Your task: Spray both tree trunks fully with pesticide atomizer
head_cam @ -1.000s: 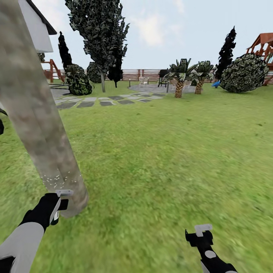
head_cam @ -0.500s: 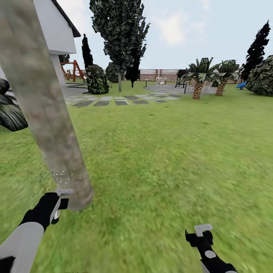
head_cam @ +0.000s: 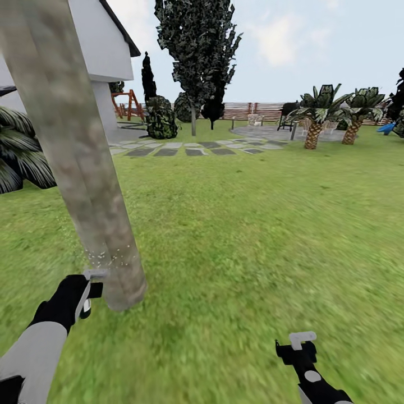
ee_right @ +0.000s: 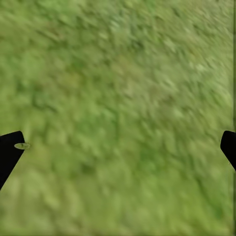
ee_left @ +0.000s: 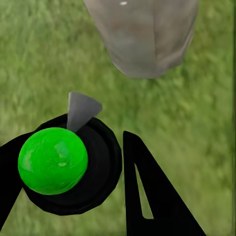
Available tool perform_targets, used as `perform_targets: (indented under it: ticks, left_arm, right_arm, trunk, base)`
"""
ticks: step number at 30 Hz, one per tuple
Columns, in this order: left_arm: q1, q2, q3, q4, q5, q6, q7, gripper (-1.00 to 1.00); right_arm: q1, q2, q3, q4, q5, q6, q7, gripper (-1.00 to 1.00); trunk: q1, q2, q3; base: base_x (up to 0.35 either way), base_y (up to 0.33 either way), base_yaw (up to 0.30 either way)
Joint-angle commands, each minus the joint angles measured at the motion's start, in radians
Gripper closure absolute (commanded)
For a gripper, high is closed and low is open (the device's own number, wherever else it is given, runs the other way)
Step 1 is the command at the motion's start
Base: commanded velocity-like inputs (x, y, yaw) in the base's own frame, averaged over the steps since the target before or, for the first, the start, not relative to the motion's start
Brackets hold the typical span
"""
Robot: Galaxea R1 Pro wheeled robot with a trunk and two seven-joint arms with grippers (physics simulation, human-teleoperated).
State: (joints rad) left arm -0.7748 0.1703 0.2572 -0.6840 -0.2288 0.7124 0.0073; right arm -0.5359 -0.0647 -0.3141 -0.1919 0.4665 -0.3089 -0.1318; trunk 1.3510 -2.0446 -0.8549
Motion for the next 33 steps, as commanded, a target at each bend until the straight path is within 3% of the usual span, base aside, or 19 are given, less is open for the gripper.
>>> perform_targets:
  ticks: [1,5,7,10,18,33]
  left_arm:
    - [-0.005,-0.001,0.001,-0.016,-0.002,0.012,0.000,1.00]
    - [-0.039,-0.004,0.001,-0.032,-0.001,0.029,-0.001,1.00]
    - [-0.059,-0.005,0.001,-0.042,-0.001,0.090,-0.001,1.00]
    - [-0.060,-0.005,0.001,-0.047,-0.002,0.108,-0.001,1.00]
    - [-0.062,-0.005,0.002,-0.049,-0.002,0.110,-0.001,1.00]
    - [-0.064,-0.006,0.002,-0.051,-0.002,0.107,-0.001,1.00]
  right_arm:
    - [-0.001,-0.001,-0.006,0.002,0.011,-0.004,-0.003,-1.00]
    - [-0.001,-0.001,-0.006,0.002,0.011,-0.004,-0.003,-1.00]
    - [-0.001,-0.001,-0.006,0.002,0.011,-0.004,-0.003,-1.00]
    - [-0.001,-0.001,-0.006,0.002,0.011,-0.004,-0.002,-1.00]
    - [-0.001,-0.001,-0.006,0.002,0.011,-0.004,-0.003,-1.00]
    - [-0.001,-0.001,-0.006,0.002,0.011,-0.004,-0.003,-1.00]
  trunk:
    - [0.000,0.000,-0.001]
    - [0.000,0.000,-0.001]
    - [0.000,0.000,-0.001]
    - [0.000,0.000,-0.001]
    - [0.000,0.000,-0.001]
    - [0.000,0.000,-0.001]
  base:
    - [0.000,0.000,0.002]
    - [0.000,0.000,0.000]
    - [0.000,0.000,0.000]
    - [0.000,0.000,0.003]
    - [0.105,-0.133,0.215]
    - [0.034,-0.266,0.011]
